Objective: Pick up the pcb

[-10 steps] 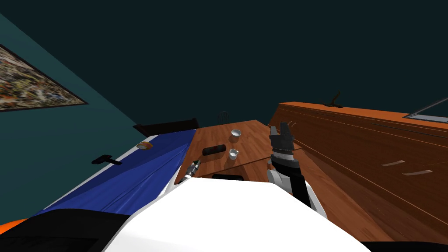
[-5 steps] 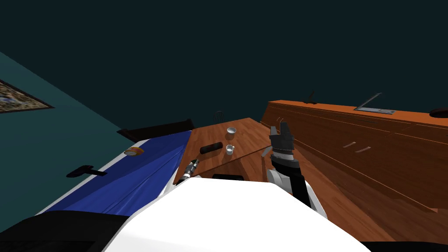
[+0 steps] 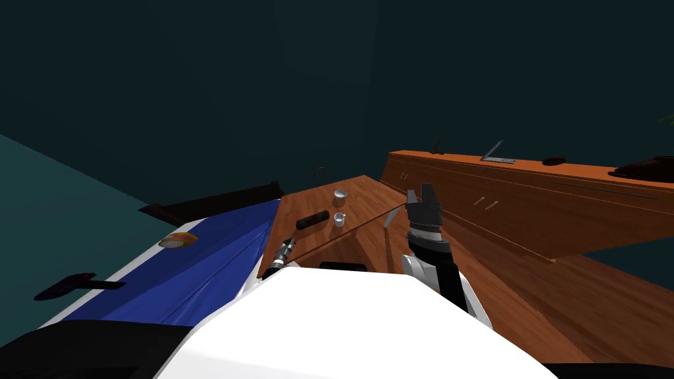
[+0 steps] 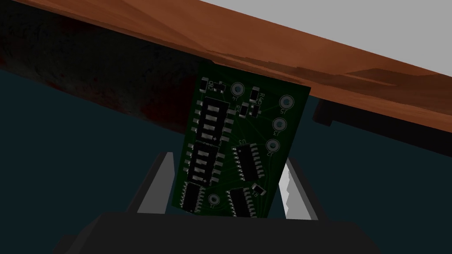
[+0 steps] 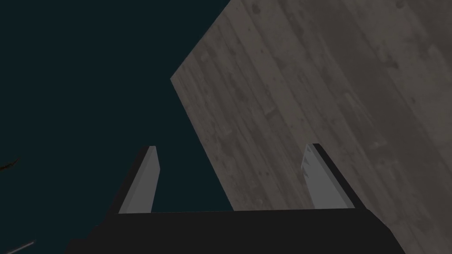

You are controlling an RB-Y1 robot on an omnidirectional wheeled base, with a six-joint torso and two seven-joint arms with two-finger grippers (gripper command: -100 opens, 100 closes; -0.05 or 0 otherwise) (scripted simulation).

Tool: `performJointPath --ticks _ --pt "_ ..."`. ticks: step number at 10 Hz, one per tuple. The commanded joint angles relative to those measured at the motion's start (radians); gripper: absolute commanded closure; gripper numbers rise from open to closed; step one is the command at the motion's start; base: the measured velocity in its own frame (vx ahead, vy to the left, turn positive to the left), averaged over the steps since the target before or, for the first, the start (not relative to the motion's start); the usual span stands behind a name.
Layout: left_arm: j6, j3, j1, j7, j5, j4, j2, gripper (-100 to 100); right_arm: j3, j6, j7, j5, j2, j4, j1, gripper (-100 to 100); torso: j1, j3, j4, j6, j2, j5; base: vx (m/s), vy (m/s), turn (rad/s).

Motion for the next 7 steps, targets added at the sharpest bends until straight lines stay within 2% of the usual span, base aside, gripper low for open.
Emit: performJointPath --ticks 1,3,4,5,6,7 --pt "0.001 -0.001 -0.014 -0.01 0.038 0.021 0.009 100 0.0 0.0 0.0 0.0 0.0 0.0 0.0 0 0.0 0.0 0.0 0.0 0.0 0.0 -0.097 -0.012 -0.107" --pt "0.018 -0.001 -0.042 -0.044 0.103 0.059 0.026 100 0.0 0.0 0.0 0.0 0.0 0.0 0.0 0 0.0 -0.001 -0.001 -0.002 0.0 0.0 -0.11 -0.035 -0.213" --pt "0.018 -0.001 -0.042 -0.044 0.122 0.059 0.026 100 0.0 0.0 0.0 0.0 0.0 0.0 0.0 0 0.0 0.0 0.0 -0.001 0.0 0.0 -0.108 -0.015 -0.13" --pt "0.026 0.0 -0.056 -0.062 0.157 0.078 0.035 100 0.0 0.0 0.0 0.0 0.0 0.0 0.0 0 0.001 0.0 -0.001 -0.003 0.0 0.0 -0.113 -0.023 -0.17" --pt "0.017 0.0 -0.052 -0.052 0.137 0.075 0.031 100 0.0 0.0 0.0 0.0 0.0 0.0 0.0 0 0.001 0.0 -0.001 -0.002 0.0 0.0 -0.053 -0.011 -0.04" --pt "0.018 0.0 -0.054 -0.055 0.14 0.078 0.031 0 0.0 0.0 0.0 0.0 0.0 0.0 0.0 0 0.001 -0.002 -0.001 -0.003 -0.003 0.0 -0.01 -0.002 0.009"
